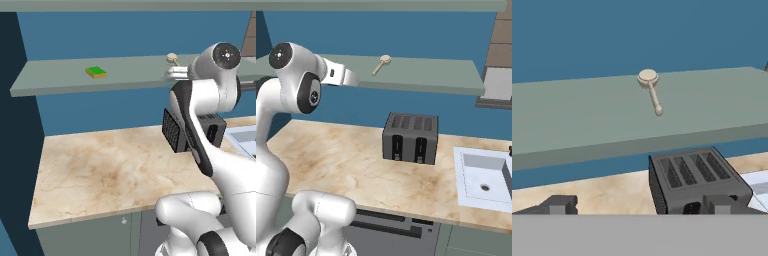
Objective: Locate and retrieve the sponge and dish brush from the cabinet. Place them next to the sink.
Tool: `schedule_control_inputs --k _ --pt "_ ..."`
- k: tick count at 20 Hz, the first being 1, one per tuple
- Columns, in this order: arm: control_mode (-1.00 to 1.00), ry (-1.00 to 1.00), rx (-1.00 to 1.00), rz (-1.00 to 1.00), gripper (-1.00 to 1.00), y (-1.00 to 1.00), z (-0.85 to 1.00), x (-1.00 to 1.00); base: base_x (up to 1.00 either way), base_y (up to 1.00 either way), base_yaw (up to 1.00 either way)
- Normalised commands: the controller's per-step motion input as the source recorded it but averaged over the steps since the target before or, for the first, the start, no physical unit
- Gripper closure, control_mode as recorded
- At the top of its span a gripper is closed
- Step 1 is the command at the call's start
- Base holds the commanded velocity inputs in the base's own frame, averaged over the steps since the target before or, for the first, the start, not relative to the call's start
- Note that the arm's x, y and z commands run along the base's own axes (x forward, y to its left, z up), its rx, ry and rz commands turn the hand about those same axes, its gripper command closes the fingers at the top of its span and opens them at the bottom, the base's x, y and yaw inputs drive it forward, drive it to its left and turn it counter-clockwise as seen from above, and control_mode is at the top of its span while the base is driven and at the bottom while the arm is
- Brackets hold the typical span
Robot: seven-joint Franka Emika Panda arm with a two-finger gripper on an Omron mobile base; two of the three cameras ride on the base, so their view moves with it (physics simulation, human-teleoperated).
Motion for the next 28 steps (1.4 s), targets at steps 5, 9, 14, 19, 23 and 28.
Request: schedule_control_inputs --k 5,9,14,19,23,28 --pt "-1.00 0.03 -0.05 0.00 -1.00 -0.16 0.25 0.23 0.00 0.00 0.00" --pt "-1.00 0.03 -0.02 0.00 -1.00 -0.28 0.00 0.53 0.00 0.00 0.00" --pt "-1.00 0.01 0.00 0.02 -1.00 -0.27 0.00 0.57 0.00 0.00 0.00" --pt "-1.00 0.00 0.00 0.05 -1.00 -0.12 -0.01 0.66 0.00 0.00 0.00" --pt "-1.00 0.09 0.00 -0.03 -1.00 -0.01 -0.04 0.73 0.00 0.00 0.00" --pt "-1.00 0.11 -0.01 -0.15 -1.00 -0.13 -0.09 0.47 0.00 0.00 0.00"
